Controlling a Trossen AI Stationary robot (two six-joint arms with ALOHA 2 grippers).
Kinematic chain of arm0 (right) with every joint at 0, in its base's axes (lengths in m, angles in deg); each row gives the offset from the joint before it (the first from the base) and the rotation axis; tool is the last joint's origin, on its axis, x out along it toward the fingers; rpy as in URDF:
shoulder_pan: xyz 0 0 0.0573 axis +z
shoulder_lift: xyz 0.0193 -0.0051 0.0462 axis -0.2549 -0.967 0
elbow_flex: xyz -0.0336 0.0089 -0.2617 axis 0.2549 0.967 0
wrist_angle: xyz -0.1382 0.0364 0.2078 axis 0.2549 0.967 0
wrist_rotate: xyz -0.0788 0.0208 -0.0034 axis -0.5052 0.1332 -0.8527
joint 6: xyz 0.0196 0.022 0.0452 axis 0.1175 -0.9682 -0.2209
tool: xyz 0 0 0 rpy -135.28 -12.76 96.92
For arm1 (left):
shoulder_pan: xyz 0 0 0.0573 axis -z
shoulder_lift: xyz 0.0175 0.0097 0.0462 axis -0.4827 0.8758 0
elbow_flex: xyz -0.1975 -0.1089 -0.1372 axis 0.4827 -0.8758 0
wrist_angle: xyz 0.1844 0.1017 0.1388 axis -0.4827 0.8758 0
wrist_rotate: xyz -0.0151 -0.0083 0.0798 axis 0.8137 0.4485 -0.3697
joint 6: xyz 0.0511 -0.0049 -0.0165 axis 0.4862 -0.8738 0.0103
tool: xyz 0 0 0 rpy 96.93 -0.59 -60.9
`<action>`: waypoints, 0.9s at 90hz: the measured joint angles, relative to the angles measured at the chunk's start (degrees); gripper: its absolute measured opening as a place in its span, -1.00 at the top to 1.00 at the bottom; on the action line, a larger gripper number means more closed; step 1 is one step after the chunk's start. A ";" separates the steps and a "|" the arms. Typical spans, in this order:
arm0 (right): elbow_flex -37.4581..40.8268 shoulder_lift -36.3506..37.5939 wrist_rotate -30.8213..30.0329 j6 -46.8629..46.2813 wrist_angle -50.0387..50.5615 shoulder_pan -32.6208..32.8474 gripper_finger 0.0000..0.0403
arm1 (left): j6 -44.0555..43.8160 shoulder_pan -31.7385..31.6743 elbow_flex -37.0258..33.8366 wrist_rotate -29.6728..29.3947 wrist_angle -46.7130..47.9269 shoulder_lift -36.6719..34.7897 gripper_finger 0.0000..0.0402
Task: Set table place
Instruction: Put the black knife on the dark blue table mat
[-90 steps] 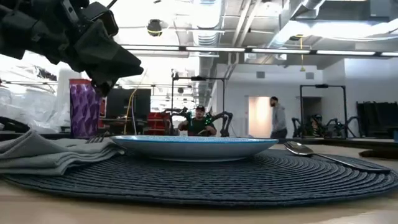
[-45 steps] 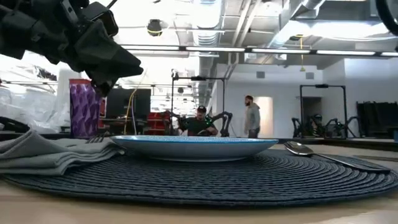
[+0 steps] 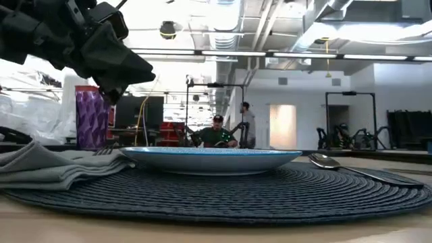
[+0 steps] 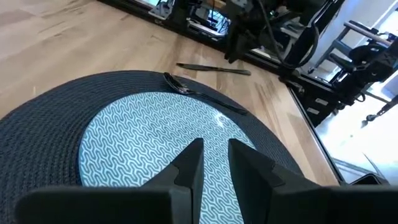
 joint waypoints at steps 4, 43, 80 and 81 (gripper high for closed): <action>0.12 -0.02 0.05 -0.72 -0.42 0.00 0.51 | 0.01 0.02 0.00 0.00 0.00 0.00 0.72; 7.69 -0.22 0.08 -6.33 -10.16 2.75 0.47 | 0.01 0.02 0.00 0.22 0.07 0.00 0.72; 9.70 -0.06 -4.02 -2.04 -12.29 -0.01 0.99 | -0.05 0.02 0.00 0.22 0.04 0.00 0.72; 9.62 -0.09 -4.31 -1.97 -12.16 -0.04 0.99 | -0.05 0.02 0.00 0.23 0.04 0.00 0.72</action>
